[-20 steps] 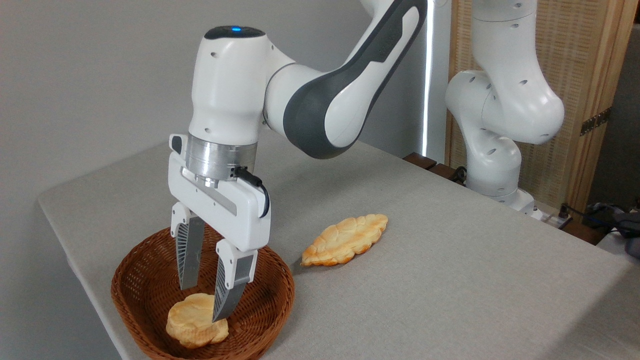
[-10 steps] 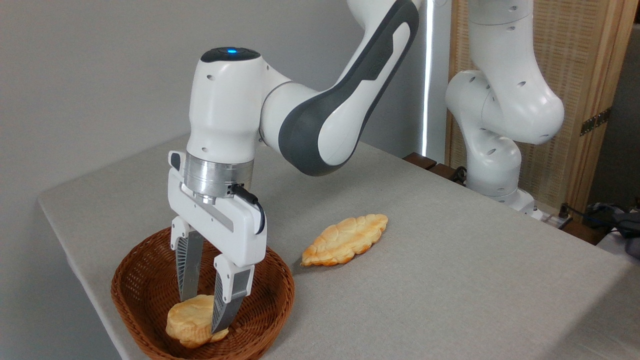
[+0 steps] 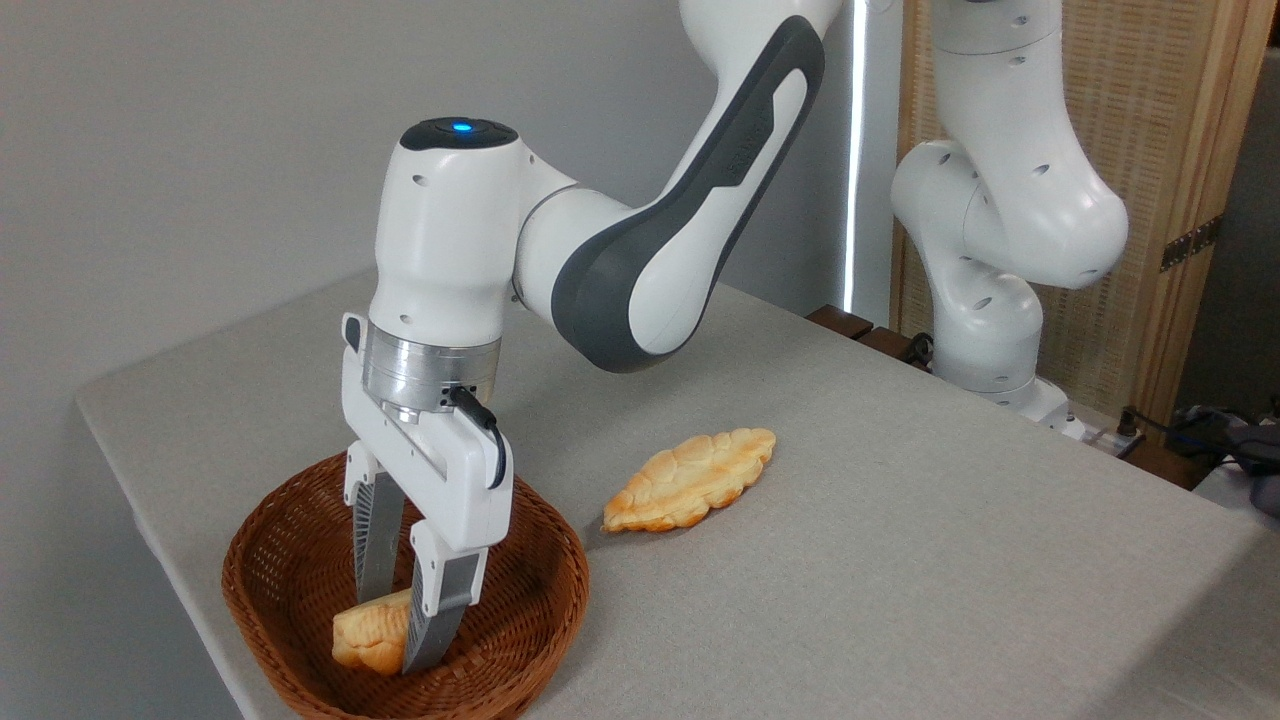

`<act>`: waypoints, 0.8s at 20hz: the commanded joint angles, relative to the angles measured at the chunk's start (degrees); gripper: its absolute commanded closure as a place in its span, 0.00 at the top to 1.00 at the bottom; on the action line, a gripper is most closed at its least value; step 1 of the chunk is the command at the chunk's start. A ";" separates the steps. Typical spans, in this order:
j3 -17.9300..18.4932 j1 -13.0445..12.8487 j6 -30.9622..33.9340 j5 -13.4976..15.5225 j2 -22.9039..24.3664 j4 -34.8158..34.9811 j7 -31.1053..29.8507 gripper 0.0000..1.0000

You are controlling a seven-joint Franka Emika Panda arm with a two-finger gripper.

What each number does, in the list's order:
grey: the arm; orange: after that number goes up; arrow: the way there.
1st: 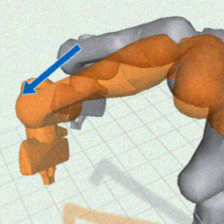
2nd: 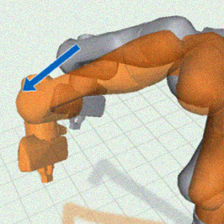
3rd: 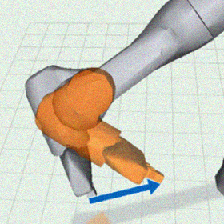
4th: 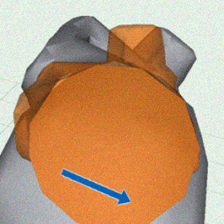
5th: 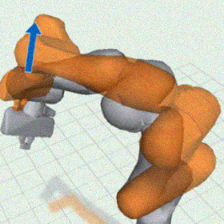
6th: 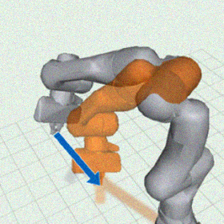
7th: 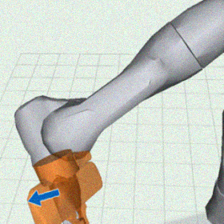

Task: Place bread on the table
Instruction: 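Close the gripper on the round bread roll, then lift the roll out of the basket and carry it beside the flat bread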

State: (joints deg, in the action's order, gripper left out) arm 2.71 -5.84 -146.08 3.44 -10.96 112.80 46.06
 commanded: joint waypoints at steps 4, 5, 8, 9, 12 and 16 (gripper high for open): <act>0.01 0.04 -0.70 1.48 0.85 -0.21 1.31 0.39; 0.01 0.04 0.35 1.57 1.38 -0.30 1.14 0.39; 0.10 0.04 11.11 3.22 7.24 -1.09 1.05 0.39; 0.10 -0.04 15.35 4.46 9.19 -1.79 0.96 0.40; 0.19 -0.31 31.77 6.31 16.91 -2.68 0.44 0.40; 0.19 -4.16 43.32 6.84 21.86 -2.50 -9.37 0.40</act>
State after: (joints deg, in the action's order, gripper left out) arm 2.64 -6.95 -107.35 9.77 9.25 109.36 43.40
